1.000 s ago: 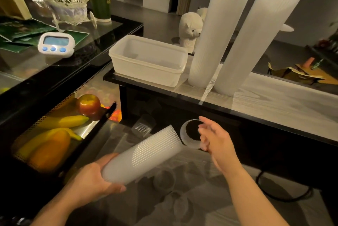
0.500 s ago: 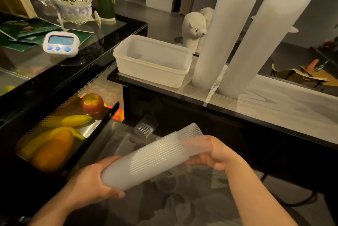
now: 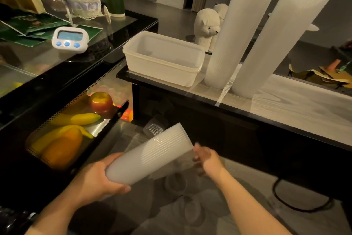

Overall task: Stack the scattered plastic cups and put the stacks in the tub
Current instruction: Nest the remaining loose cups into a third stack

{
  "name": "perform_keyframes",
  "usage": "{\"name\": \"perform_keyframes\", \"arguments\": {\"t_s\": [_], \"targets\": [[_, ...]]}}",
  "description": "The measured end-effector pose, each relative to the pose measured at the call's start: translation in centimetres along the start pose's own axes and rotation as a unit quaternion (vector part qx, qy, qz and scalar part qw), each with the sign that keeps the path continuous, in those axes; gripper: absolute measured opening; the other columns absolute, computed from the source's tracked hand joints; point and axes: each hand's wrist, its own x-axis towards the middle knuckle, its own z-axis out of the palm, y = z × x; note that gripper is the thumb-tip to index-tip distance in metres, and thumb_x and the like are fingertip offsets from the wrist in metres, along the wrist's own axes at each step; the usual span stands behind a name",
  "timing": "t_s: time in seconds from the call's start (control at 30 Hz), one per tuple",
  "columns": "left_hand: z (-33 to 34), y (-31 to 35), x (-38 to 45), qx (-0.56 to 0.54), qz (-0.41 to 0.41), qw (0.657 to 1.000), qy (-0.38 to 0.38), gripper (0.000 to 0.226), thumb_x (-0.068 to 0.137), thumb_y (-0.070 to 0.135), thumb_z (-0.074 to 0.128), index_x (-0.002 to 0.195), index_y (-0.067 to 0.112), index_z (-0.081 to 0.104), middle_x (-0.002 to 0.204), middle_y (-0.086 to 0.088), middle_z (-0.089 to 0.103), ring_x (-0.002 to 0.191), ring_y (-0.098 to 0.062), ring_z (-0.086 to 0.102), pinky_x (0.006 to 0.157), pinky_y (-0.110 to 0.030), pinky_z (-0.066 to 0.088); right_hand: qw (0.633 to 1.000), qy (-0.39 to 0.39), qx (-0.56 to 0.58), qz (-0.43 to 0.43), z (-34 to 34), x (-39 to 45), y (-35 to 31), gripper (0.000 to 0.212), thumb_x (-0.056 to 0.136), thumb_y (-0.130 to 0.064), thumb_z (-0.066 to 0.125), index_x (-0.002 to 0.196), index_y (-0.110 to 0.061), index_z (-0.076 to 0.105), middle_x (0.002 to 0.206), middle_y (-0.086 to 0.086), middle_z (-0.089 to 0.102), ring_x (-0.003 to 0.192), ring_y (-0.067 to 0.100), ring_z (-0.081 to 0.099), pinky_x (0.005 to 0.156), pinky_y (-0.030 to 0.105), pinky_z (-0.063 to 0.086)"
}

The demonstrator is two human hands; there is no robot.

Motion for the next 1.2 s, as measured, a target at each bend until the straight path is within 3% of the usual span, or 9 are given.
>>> {"name": "perform_keyframes", "arguments": {"t_s": [0.1,0.2,0.33,0.5,0.6,0.77,0.9,1.13,1.2], "targets": [[-0.1,-0.6,-0.3,0.001,-0.022,1.0,0.003,0.119,0.017,0.083,0.078,0.127,0.055,0.041,0.107,0.019,0.062,0.094,-0.004,0.062,0.08,-0.028,0.053,0.961,-0.1,-0.244,0.08,0.3,-0.5,3.8,0.028,0.087,-0.048,0.067,0.107,-0.028,0.063,0.092,-0.006,0.064,0.078,0.011,0.063,0.063,0.022,0.051],[0.3,-0.9,-0.4,0.016,-0.028,0.999,-0.003,0.13,0.021,0.08,0.081,0.141,0.043,0.043,0.11,0.016,0.063,0.096,-0.005,0.062,0.083,-0.031,0.054,0.933,-0.125,-0.317,0.117,1.9,-0.9,7.8,0.04,0.076,-0.044,0.07,0.115,-0.038,0.062,0.109,-0.002,0.068,0.085,0.015,0.068,0.074,0.028,0.056],[1.0,-0.6,-0.6,0.001,-0.019,1.0,-0.009,0.128,0.016,0.087,0.076,0.133,0.047,0.043,0.11,0.016,0.065,0.098,-0.006,0.064,0.086,-0.032,0.055,0.956,-0.016,-0.29,0.051,2.8,1.0,12.5,0.012,0.073,-0.039,0.051,0.071,-0.046,0.06,0.105,-0.002,0.072,0.104,0.022,0.066,0.091,0.029,0.052],[0.4,-0.5,-0.8,0.019,0.001,1.0,-0.021,0.108,0.024,0.078,0.084,0.121,0.056,0.043,0.109,0.021,0.064,0.096,-0.002,0.064,0.083,-0.026,0.054,0.988,0.079,-0.129,0.018,-1.3,-0.4,6.4,0.036,0.093,-0.004,0.05,0.117,-0.023,0.067,0.105,0.007,0.067,0.085,0.027,0.066,0.062,0.027,0.052],[0.3,-0.1,-0.9,0.026,0.011,0.999,-0.027,0.086,0.036,0.064,0.089,0.107,0.063,0.041,0.108,0.022,0.064,0.094,-0.001,0.064,0.08,-0.024,0.055,0.995,0.09,0.034,0.021,-3.8,-0.9,3.4,0.035,0.097,-0.005,0.053,0.108,-0.034,0.068,0.106,0.004,0.066,0.06,0.024,0.062,0.038,0.025,0.047],[1.3,0.5,-0.9,0.047,0.013,0.998,-0.035,0.091,0.036,0.064,0.088,0.116,0.058,0.044,0.106,0.019,0.065,0.092,-0.005,0.065,0.076,-0.024,0.057,0.973,0.139,-0.006,-0.185,-4.2,-3.2,0.7,0.039,0.1,-0.034,0.051,0.136,-0.047,0.047,0.101,0.004,0.056,0.08,0.013,0.06,0.072,0.021,0.052],[1.6,0.8,-1.2,0.008,0.015,1.0,-0.019,0.095,0.032,0.062,0.087,0.118,0.053,0.046,0.109,0.014,0.063,0.095,-0.011,0.065,0.072,-0.024,0.057,0.957,0.134,-0.038,-0.256,-2.4,-3.7,-0.4,0.053,0.092,-0.055,0.041,0.143,-0.045,0.031,0.093,0.001,0.049,0.083,0.008,0.053,0.078,0.015,0.042],[0.6,0.2,-1.7,0.017,0.014,1.0,0.007,0.097,0.033,0.063,0.087,0.12,0.051,0.045,0.11,0.019,0.061,0.094,-0.007,0.063,0.071,-0.02,0.054,0.94,0.104,-0.078,-0.315,-1.6,-3.4,-1.0,0.053,0.096,-0.061,0.036,0.143,-0.039,0.026,0.098,-0.005,0.046,0.089,0.004,0.05,0.081,0.02,0.044],[0.4,0.1,-1.7,0.017,0.011,1.0,0.014,0.096,0.032,0.064,0.086,0.118,0.053,0.044,0.108,0.018,0.061,0.094,-0.007,0.063,0.074,-0.022,0.055,0.935,0.091,-0.077,-0.333,-1.4,-3.5,-1.3,0.047,0.101,-0.046,0.038,0.146,-0.034,0.029,0.098,-0.004,0.047,0.09,0.007,0.052,0.085,0.025,0.048]]}}
